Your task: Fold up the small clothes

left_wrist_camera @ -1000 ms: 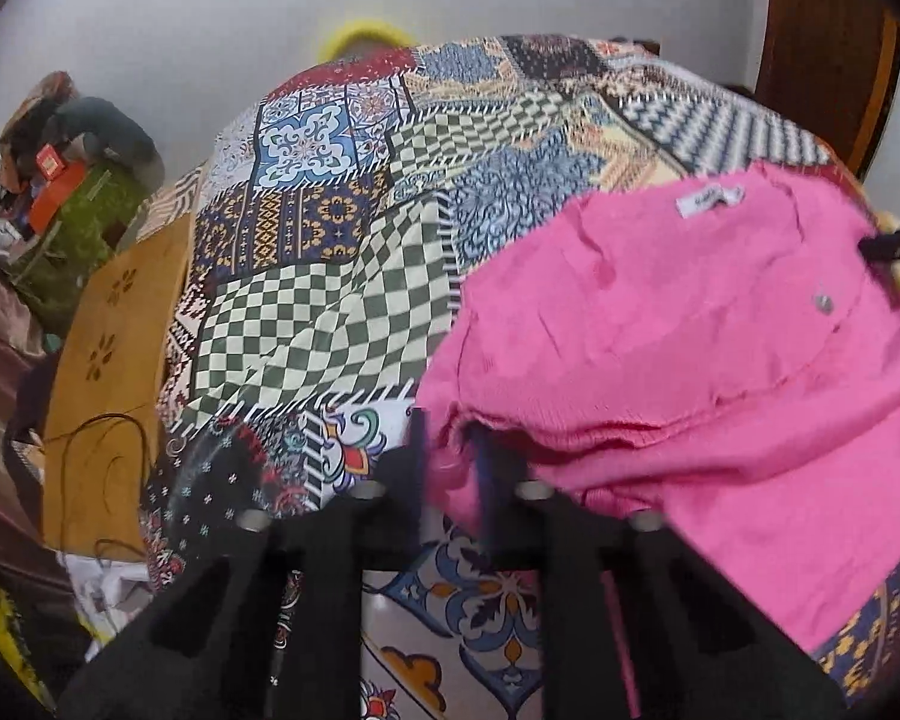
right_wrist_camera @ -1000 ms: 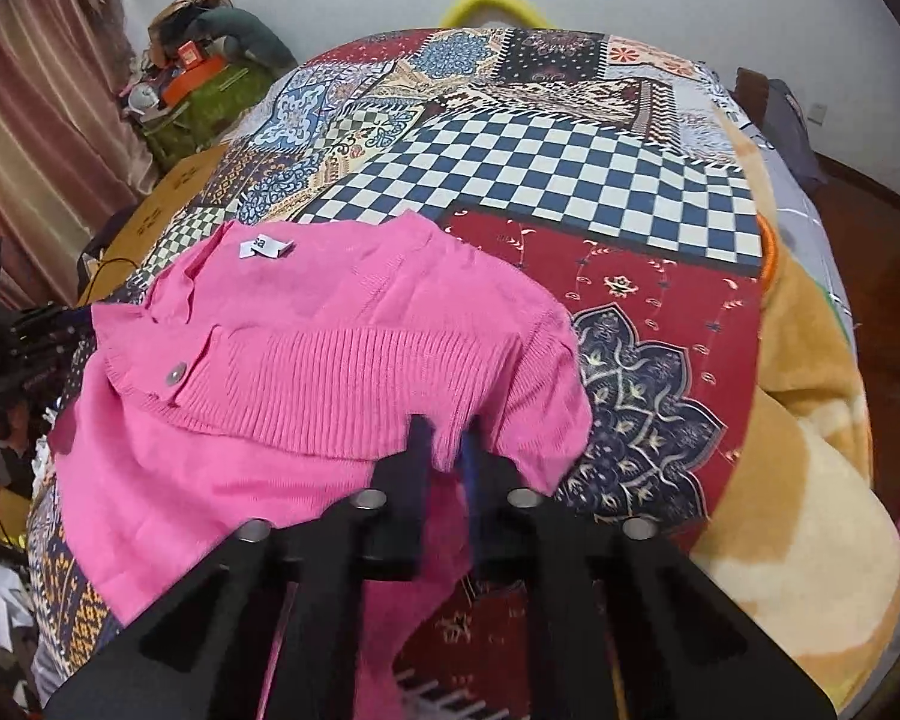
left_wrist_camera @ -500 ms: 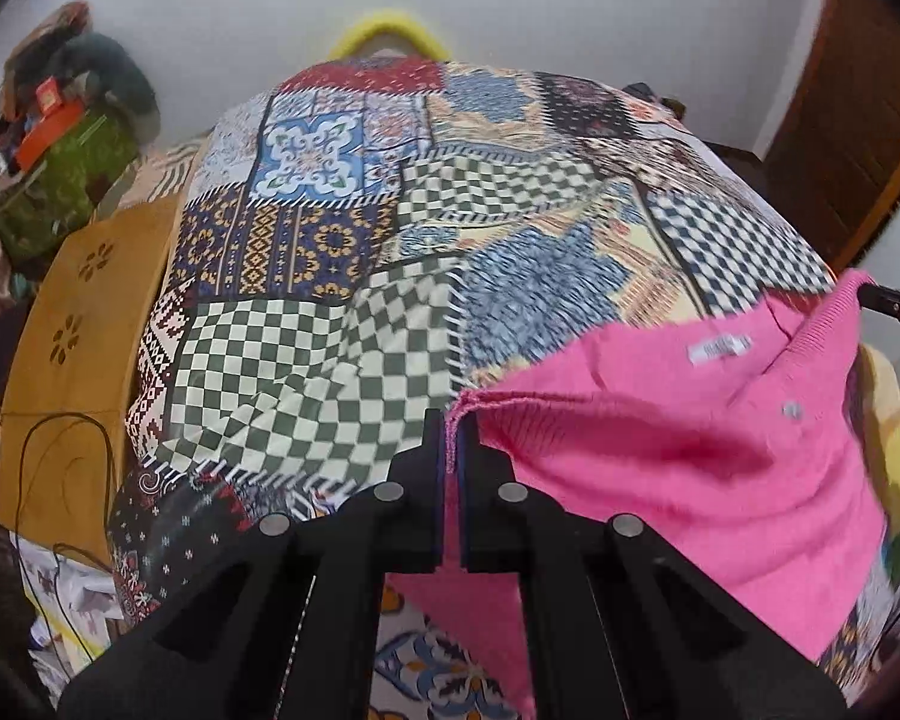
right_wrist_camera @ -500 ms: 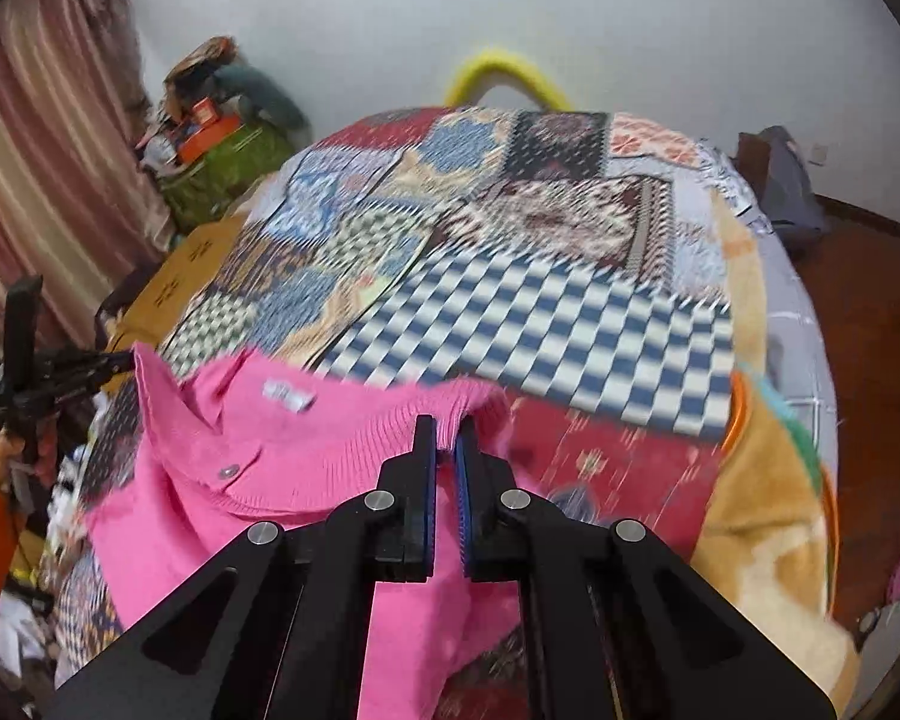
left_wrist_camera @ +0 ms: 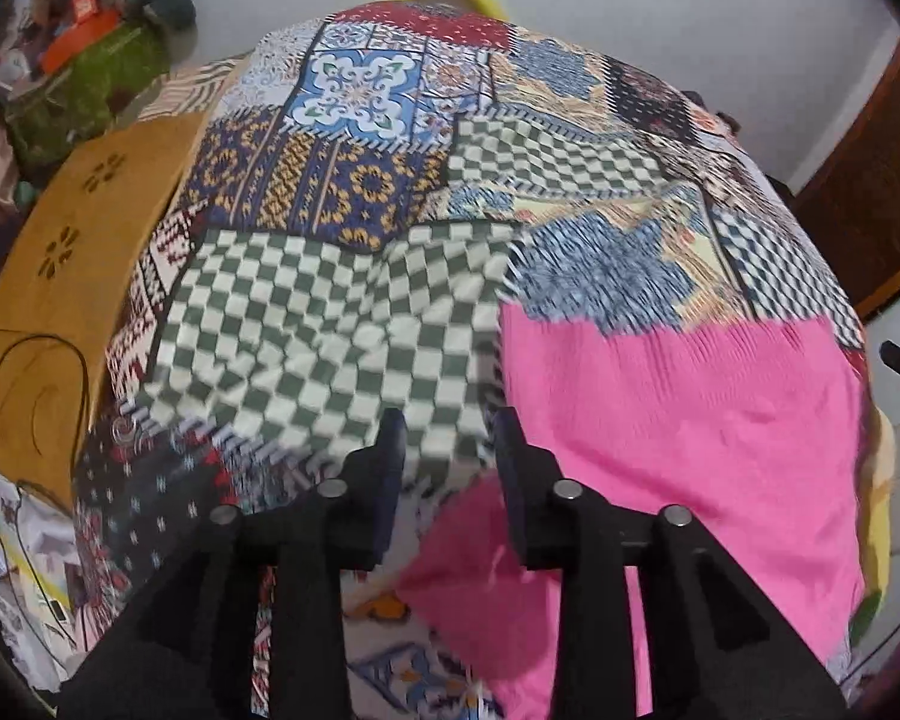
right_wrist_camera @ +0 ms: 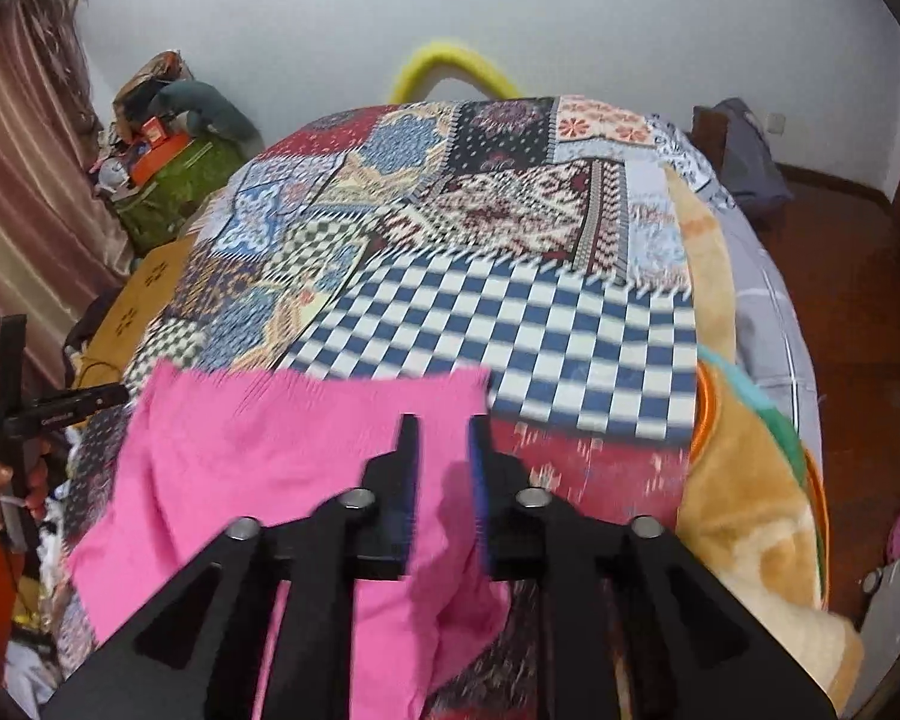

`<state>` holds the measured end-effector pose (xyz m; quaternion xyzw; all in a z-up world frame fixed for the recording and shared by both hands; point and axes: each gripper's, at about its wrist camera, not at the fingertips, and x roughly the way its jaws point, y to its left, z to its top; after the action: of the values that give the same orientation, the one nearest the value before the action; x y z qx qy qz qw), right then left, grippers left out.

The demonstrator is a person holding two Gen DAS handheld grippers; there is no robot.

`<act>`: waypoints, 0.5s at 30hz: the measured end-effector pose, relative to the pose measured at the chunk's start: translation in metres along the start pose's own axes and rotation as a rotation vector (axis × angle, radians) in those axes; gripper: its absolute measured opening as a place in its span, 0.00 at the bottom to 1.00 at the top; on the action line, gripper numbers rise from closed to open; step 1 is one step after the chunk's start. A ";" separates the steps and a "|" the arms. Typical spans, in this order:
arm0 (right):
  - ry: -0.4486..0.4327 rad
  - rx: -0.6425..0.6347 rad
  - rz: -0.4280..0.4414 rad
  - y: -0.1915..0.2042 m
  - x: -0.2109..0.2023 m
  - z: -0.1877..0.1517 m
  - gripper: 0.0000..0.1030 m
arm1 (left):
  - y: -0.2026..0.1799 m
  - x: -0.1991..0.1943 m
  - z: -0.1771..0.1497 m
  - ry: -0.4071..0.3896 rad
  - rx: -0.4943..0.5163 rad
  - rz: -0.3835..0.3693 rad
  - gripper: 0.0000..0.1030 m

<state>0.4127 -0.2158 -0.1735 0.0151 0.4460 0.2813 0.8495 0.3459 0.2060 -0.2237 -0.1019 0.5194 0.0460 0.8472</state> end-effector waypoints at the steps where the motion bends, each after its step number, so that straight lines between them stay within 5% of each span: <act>1: 0.003 -0.011 -0.001 0.001 -0.002 -0.004 0.25 | -0.002 -0.004 -0.007 0.005 0.019 -0.002 0.30; 13: 0.150 -0.073 0.029 0.024 -0.017 -0.090 0.32 | -0.046 -0.024 -0.097 0.096 0.143 -0.117 0.32; 15: 0.165 -0.077 0.037 0.028 -0.015 -0.102 0.32 | -0.051 -0.025 -0.104 0.085 0.156 -0.093 0.23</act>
<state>0.3146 -0.2227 -0.2158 -0.0327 0.5031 0.3140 0.8045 0.2532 0.1339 -0.2412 -0.0614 0.5516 -0.0382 0.8310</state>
